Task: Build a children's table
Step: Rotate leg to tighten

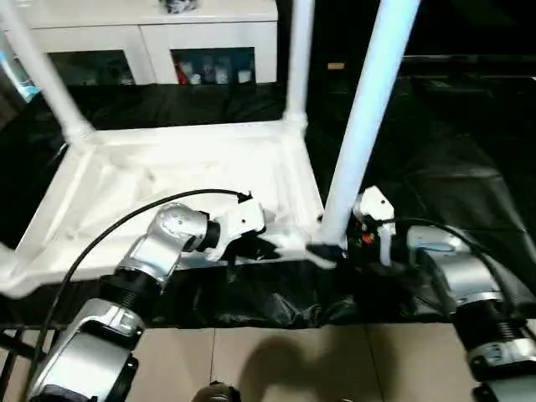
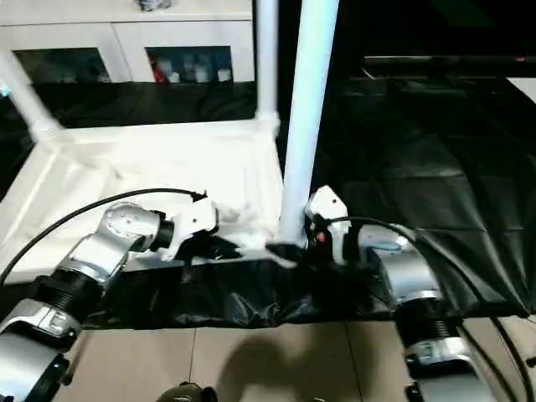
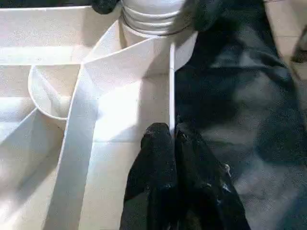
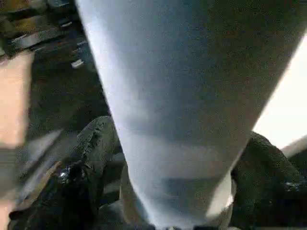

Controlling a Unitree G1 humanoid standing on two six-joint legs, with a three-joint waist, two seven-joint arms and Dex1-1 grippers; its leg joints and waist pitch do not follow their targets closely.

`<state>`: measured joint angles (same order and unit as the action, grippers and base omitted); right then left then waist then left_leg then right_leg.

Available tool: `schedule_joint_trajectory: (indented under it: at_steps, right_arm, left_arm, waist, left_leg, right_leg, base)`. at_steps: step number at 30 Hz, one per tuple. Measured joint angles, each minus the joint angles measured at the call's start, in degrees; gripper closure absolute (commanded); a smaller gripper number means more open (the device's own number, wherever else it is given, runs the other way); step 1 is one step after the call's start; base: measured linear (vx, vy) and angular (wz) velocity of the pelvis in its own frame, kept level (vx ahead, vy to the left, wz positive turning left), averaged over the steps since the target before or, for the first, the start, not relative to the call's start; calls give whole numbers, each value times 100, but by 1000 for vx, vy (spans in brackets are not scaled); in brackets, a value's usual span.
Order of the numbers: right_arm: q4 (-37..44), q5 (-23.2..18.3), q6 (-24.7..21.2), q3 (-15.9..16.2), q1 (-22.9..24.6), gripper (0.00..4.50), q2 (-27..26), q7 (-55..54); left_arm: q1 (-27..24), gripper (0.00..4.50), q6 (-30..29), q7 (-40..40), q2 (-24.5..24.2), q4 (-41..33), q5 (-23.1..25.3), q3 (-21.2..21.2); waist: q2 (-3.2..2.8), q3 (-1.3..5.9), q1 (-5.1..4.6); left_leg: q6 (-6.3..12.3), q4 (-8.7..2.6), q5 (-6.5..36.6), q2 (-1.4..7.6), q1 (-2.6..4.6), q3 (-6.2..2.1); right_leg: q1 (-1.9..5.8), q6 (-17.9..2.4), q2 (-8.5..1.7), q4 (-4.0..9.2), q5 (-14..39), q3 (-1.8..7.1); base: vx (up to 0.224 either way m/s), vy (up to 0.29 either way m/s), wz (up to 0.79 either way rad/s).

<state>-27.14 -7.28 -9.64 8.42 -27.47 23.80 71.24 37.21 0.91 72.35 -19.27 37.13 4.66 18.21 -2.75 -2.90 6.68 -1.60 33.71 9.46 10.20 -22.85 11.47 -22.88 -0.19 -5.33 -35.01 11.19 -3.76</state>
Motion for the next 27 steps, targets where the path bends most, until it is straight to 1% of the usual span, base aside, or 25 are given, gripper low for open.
schedule_joint_trajectory:
  at_steps: [1, 4, 7, 10, 16, 18, 20, 21, 22, 24, 27]
  right_arm:
    - [12, -34, -29, 67, -16, 116, 110, 223]
    - [7, -41, -41, 184, -76, 128, 219, 566]
    - [-16, 13, -40, 239, -135, 162, 220, 667]
    - [-16, 17, -40, 253, -140, 177, 222, 676]
    - [5, 4, -41, 222, -100, 186, 214, 672]
    - [59, -47, -39, 77, 45, 187, 137, 525]
    - [66, -102, -30, -97, 157, 187, -36, 72]
    - [6, -103, -23, -218, 178, 187, -185, -287]
    - [-54, -94, -23, -357, 190, 188, -374, -763]
    - [-162, -44, -23, -571, 186, 188, -658, -1536]
    - [-352, 87, 9, -874, 57, 192, -1108, -2739]
  left_arm:
    - [4, 450, 73, 114, -42, 28, -27, 23]
    - [22, 450, 204, 351, -86, 98, -57, 37]
    - [96, 450, 258, 425, -92, 209, -54, 66]
    - [110, 450, 301, 438, -98, 240, -55, 75]
    - [129, 450, 345, 439, -82, 295, -55, 76]
    - [142, 450, 329, 388, -54, 325, -45, 71]
    - [181, 450, 282, 156, 13, 397, -12, 53]
    - [214, 450, 216, -53, 48, 447, 44, 12]
    - [271, 450, 102, -328, 116, 507, 119, -18]
    - [368, 450, -92, -763, 296, 610, 237, -57]
    - [416, 450, -421, -1450, 633, 653, 337, -150]
  waist:
    - [0, 0, 13]
    - [0, 0, 37]
    - [2, -1, 44]
    - [3, -2, 46]
    - [3, -2, 55]
    - [10, 2, 72]
    - [12, 2, 46]
    - [15, 1, 27]
    - [13, 0, -14]
    - [14, -1, -43]
    - [11, 0, -109]
  left_leg:
    - [0, 0, 0, 0, -1, 0]
    - [1, 1, 0, 0, -3, 0]
    - [1, 6, 0, 1, -3, 0]
    - [1, 6, 0, 1, -3, 0]
    - [1, 6, 0, 1, -3, -1]
    - [1, 6, 0, 3, -1, -2]
    - [0, 9, -2, 4, 6, -1]
    - [0, 13, -2, 4, 12, -1]
    - [-1, 13, -2, 3, 18, -1]
    - [-1, 12, -2, 0, 22, -1]
    - [-2, 13, -2, -6, 33, 0]
  right_leg:
    - [0, 0, -1, 1, 0, 0]
    - [-1, 0, -1, 0, 0, -1]
    - [-1, 0, -1, -5, 0, -1]
    - [-1, 0, -1, -4, 0, 0]
    - [-1, 0, -1, -5, 0, -1]
    - [1, 0, -1, -4, 0, -3]
    - [2, -1, -1, -13, -1, -1]
    - [3, -5, -1, -22, -4, 0]
    - [5, -4, -1, -22, -4, 2]
    - [8, -3, -1, -16, -3, 7]
    - [18, -1, -5, 1, -2, 11]
  base:
    - [0, 0, 0]
    - [0, 0, 0]
    - [0, 0, 0]
    - [0, 0, 0]
    - [0, 0, 0]
    - [0, 0, 0]
    - [0, 0, 0]
    - [0, 0, 0]
    - [0, 0, 0]
    - [0, 0, 0]
    - [0, 0, 0]
